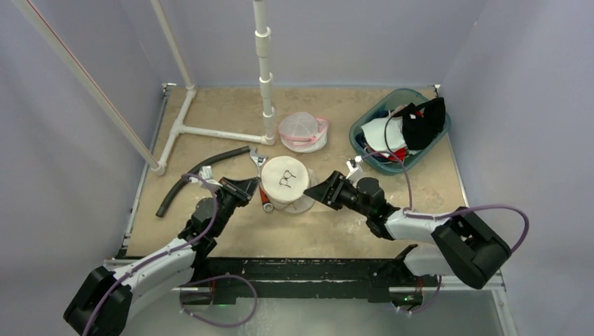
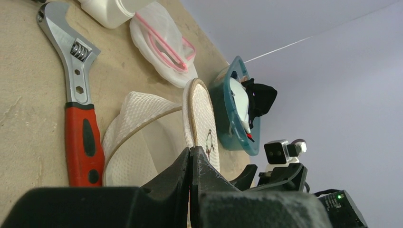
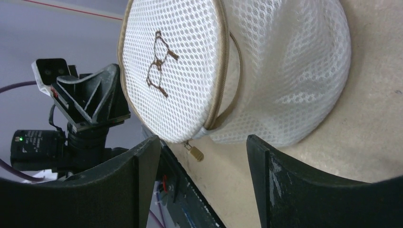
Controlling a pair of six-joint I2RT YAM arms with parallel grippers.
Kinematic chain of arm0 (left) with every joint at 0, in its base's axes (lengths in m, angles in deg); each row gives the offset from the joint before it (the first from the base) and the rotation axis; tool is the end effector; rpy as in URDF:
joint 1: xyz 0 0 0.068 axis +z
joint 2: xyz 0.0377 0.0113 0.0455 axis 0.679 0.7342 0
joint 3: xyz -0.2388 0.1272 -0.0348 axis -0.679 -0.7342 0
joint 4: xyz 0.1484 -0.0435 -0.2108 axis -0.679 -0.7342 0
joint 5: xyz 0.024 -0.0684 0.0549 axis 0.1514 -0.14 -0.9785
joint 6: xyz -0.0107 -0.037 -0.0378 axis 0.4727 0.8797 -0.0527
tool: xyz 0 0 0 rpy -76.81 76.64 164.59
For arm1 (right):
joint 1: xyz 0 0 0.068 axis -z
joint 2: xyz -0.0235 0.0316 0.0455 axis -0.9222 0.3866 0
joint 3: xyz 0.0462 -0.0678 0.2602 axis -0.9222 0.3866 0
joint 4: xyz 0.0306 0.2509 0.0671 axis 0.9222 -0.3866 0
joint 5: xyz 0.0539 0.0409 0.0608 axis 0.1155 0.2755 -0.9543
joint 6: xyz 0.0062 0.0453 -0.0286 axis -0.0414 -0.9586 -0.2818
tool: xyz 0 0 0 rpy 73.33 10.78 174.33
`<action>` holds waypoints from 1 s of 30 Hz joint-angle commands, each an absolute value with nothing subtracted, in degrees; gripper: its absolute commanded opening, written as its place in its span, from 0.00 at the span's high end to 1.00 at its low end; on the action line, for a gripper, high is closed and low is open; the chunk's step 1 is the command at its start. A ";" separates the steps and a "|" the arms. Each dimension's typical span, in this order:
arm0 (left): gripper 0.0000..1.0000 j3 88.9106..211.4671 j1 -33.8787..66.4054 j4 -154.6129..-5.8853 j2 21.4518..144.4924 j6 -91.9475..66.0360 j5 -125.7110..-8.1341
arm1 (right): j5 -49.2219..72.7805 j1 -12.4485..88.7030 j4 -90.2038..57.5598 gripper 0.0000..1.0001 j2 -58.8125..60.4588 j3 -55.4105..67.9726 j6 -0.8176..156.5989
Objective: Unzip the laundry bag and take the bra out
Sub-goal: Close the laundry bag at the center of the board.
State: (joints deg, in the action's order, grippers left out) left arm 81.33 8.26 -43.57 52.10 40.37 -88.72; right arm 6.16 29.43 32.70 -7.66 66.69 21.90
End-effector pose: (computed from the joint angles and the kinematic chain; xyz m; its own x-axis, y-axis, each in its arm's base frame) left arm 0.1400 -0.0861 0.1776 -0.3391 -0.8353 -0.4328 0.1201 0.4178 -0.9006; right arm 0.1777 0.1482 0.1745 -0.7463 0.5166 -0.4198 -0.2454 0.3727 0.8949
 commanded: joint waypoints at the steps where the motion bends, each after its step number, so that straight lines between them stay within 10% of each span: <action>1: 1.00 81.53 8.84 -44.98 50.95 38.92 -89.61 | 5.35 28.80 38.25 0.31 -3.56 62.34 19.51; 11: 1.00 82.59 8.86 -49.08 49.42 36.22 -89.62 | 4.51 26.82 37.11 0.37 4.89 57.34 18.09; 21: 1.00 82.58 8.84 -52.15 48.83 35.37 -87.41 | 6.60 26.54 25.37 0.81 0.37 56.48 22.03; 30: 1.00 85.60 8.83 -60.68 48.21 32.70 -85.10 | 12.57 28.18 -1.59 0.91 -14.48 54.53 32.40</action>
State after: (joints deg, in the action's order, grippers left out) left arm 82.38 8.33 -57.32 48.21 35.52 -86.98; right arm 9.44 27.03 12.37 -9.98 56.33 26.25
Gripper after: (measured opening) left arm 0.003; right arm 0.111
